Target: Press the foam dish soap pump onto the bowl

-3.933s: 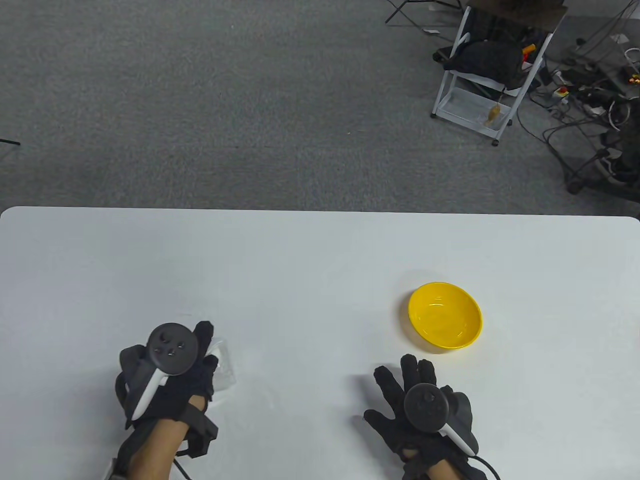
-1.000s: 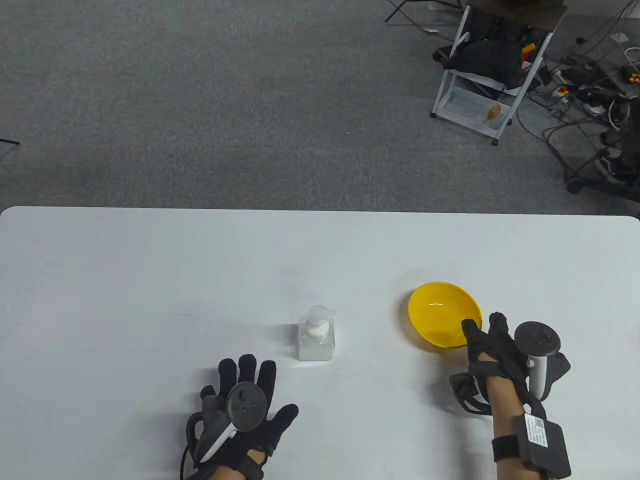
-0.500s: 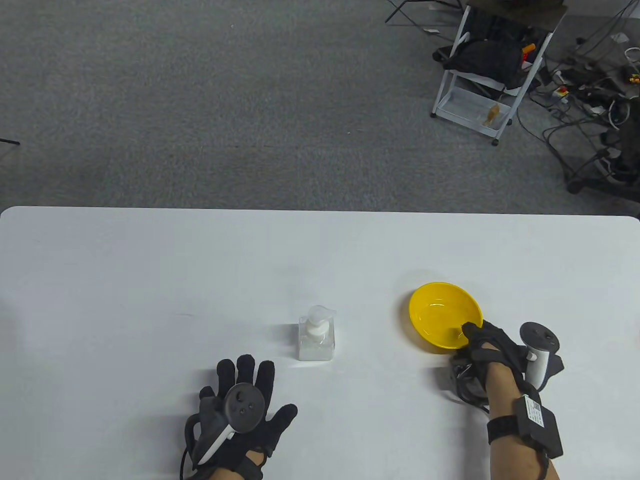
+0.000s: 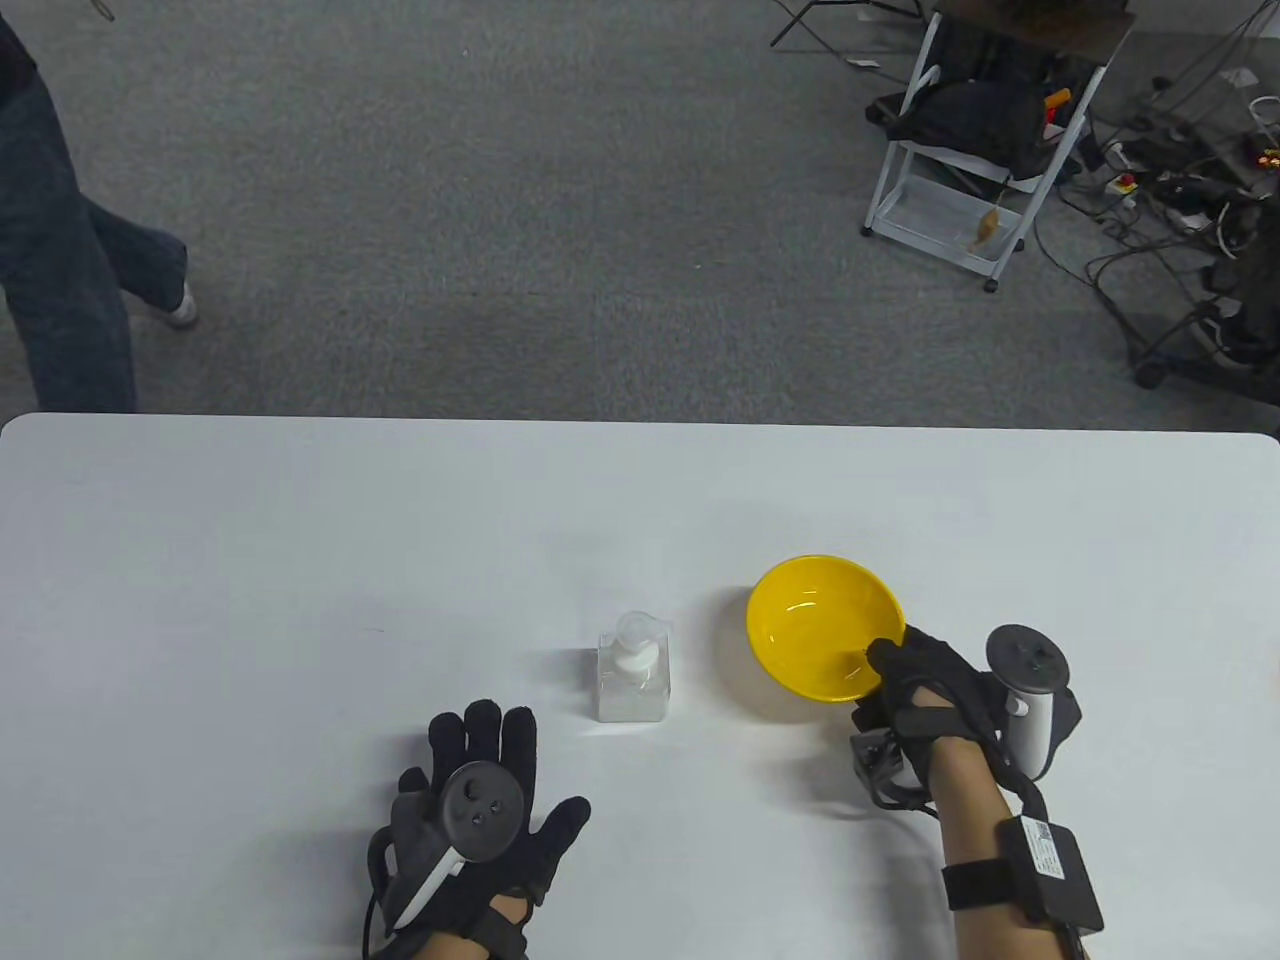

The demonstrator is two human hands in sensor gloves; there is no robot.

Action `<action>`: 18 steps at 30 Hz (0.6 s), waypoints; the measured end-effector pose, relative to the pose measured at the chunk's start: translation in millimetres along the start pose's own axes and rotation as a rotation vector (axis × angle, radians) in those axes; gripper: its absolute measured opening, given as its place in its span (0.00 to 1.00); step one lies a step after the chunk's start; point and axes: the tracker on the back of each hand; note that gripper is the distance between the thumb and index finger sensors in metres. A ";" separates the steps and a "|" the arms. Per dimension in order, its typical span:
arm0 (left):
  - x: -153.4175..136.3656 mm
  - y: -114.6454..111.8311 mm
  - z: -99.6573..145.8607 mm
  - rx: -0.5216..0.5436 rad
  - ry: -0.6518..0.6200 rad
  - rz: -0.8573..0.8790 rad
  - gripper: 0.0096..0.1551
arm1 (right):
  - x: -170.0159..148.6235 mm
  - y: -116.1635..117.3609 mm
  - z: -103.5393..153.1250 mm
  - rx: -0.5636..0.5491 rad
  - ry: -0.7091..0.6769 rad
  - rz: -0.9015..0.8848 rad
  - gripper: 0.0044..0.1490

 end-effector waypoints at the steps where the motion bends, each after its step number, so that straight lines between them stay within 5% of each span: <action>1: 0.7 0.4 0.2 0.006 -0.003 0.007 0.58 | 4.7 7.1 3.5 0.010 -0.017 0.010 0.37; 9: 2.4 12.5 -2.6 -0.010 -0.015 0.093 0.57 | 18.0 44.8 14.3 0.104 -0.067 0.068 0.38; 18: 57.9 80.6 -62.4 0.119 -0.051 0.180 0.44 | 25.7 41.9 19.3 0.137 -0.097 0.050 0.38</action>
Point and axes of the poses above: the tracker on the back of each hand, its own x axis roughly to the thumb side, its own z axis roughly from the fingertips to the wrist, y = z × x, and after that the axes turned 5 degrees about z, right-handed
